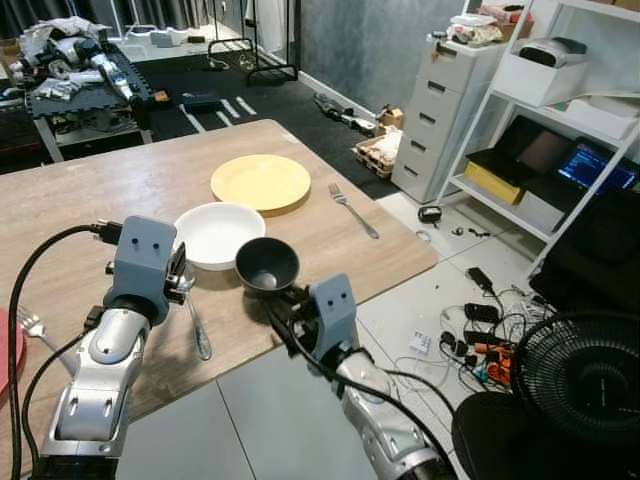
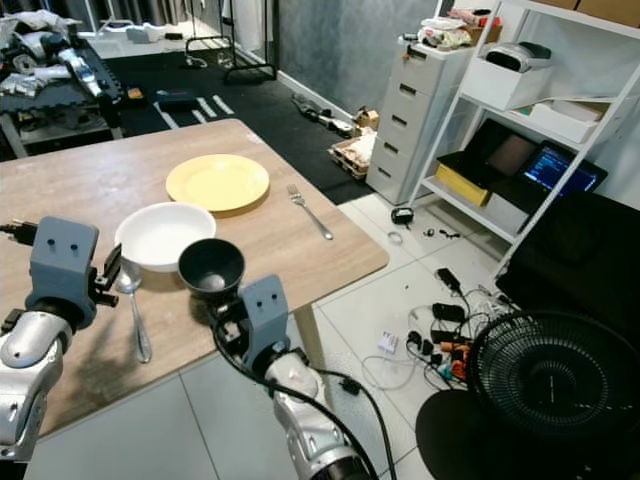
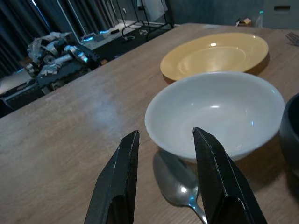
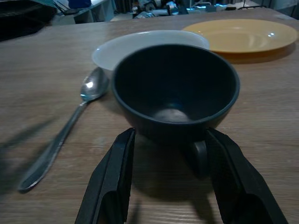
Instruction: Setting the table
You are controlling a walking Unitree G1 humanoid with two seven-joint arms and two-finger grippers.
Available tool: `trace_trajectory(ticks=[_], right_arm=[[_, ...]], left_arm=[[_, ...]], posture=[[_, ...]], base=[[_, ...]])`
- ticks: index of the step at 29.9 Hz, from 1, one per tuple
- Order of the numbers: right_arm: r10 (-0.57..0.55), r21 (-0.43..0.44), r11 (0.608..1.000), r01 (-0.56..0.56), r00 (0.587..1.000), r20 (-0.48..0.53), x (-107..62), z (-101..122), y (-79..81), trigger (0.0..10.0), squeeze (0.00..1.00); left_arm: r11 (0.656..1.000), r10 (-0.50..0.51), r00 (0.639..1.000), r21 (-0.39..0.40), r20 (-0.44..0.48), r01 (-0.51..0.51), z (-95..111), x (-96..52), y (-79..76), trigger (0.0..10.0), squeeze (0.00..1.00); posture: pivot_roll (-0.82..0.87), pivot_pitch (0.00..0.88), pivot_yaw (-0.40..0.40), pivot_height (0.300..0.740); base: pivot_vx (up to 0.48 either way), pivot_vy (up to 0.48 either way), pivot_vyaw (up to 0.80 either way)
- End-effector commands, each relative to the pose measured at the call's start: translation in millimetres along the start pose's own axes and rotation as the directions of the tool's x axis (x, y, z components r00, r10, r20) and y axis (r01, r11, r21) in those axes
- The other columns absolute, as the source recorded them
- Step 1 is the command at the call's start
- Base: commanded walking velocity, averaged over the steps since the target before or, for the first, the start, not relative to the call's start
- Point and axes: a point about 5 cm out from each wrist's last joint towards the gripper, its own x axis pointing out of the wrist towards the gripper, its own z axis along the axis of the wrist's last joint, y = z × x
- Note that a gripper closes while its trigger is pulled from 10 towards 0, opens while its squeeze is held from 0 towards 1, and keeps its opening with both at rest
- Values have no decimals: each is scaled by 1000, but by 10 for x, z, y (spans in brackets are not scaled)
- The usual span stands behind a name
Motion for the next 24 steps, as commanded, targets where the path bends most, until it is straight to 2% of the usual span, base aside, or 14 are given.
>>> trace_trajectory(ticks=[1,7,14,21,24], right_arm=[[-5,6,1000,5,1000,-3,3,-19,-6,10000,0],[-29,-19,999,29,999,22,-7,50,-138,10000,0],[-58,-51,997,59,998,25,-54,4,-301,10000,0],[-45,-68,997,44,999,-9,-70,-72,-348,10000,0],[-13,-39,999,12,999,-31,-62,-112,-338,10000,0]], left_arm=[[1000,4,1000,5,-13,-4,-21,-31,12,10000,0],[1000,4,1000,8,-17,-4,-26,-51,18,10000,0],[1000,-5,1000,5,-17,5,-22,-39,-9,10000,0],[1000,-5,1000,6,-18,5,-18,-42,1,10000,0],[1000,-3,1000,7,-19,3,-17,-48,10,10000,0]], posture=[[204,104,55,740],[200,106,58,740],[198,107,60,740],[202,110,61,740],[209,113,61,740]], base=[[0,0,0],[0,0,0],[0,0,0],[0,0,0],[0,0,0]])
